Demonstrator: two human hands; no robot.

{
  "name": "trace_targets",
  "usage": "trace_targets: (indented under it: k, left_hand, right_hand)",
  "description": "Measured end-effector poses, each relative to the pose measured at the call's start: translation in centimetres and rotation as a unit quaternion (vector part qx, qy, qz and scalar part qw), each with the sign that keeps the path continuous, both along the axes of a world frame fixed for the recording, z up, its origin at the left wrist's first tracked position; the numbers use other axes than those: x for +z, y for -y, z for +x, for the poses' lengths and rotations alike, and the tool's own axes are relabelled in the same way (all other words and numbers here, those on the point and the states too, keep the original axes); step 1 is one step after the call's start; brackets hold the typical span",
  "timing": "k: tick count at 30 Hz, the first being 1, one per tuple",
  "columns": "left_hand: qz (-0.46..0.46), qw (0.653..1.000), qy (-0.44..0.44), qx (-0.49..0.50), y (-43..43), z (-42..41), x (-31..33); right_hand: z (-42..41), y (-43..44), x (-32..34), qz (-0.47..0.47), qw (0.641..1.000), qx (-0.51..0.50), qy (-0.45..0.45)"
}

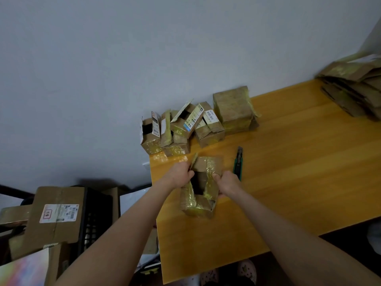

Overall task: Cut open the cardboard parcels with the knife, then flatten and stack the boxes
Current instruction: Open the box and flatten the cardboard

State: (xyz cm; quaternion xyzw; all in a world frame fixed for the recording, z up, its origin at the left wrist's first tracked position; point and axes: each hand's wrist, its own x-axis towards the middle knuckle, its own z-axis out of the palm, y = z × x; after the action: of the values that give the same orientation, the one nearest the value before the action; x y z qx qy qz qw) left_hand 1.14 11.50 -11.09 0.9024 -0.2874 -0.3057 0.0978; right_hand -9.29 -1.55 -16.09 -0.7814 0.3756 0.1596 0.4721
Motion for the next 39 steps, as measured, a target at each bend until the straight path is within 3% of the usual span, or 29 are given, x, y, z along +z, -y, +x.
trace_targets:
  k: [4, 8, 12, 14, 17, 19, 28, 30, 34, 39]
  left_hand:
    - [-0.021, 0.999, -0.02, 0.021, -0.5, -0.2, 0.5]
    - [-0.038, 0.997, 0.017, 0.058, -0.1, -2.5, 0.2]
    - [0.083, 0.988, 0.12, 0.059, 0.2, -6.4, -1.0]
    - [0.123, 0.978, 0.158, 0.06, -0.3, -6.6, -1.3]
    - [0.142, 0.974, 0.169, 0.054, -0.6, -6.0, -1.4]
    - [0.136, 0.974, 0.176, 0.05, -0.7, -5.8, -1.3]
    - [0.108, 0.991, 0.073, -0.001, -2.3, -3.4, 0.5]
    - [0.083, 0.995, 0.053, 0.019, -2.7, -3.1, 0.6]
    - [-0.051, 0.99, -0.052, 0.122, -2.9, -2.2, 1.6]
    - [-0.099, 0.984, -0.023, 0.146, -1.7, -2.3, 1.4]
  right_hand:
    - [-0.2, -0.1, 0.2, 0.0, 1.0, -0.01, -0.001]
    - [0.0, -0.9, 0.4, -0.018, 0.999, -0.027, 0.003]
    - [0.1, -1.6, 0.2, -0.033, 0.997, -0.067, -0.002]
    - [-0.5, -1.6, 0.7, 0.012, 0.999, -0.034, -0.015]
    - [-1.5, -2.7, 1.0, 0.165, 0.985, -0.028, -0.033]
    - [-1.4, -3.7, 0.2, 0.165, 0.985, -0.049, -0.025]
    - [-0.8, -4.2, -0.2, 0.118, 0.991, -0.064, -0.001]
    - [-0.8, -4.0, -0.1, 0.112, 0.992, -0.058, 0.003]
    - [-1.7, -2.5, -0.2, 0.072, 0.997, -0.036, -0.001]
    - [-1.2, -0.5, -0.3, -0.024, 0.999, -0.028, 0.013]
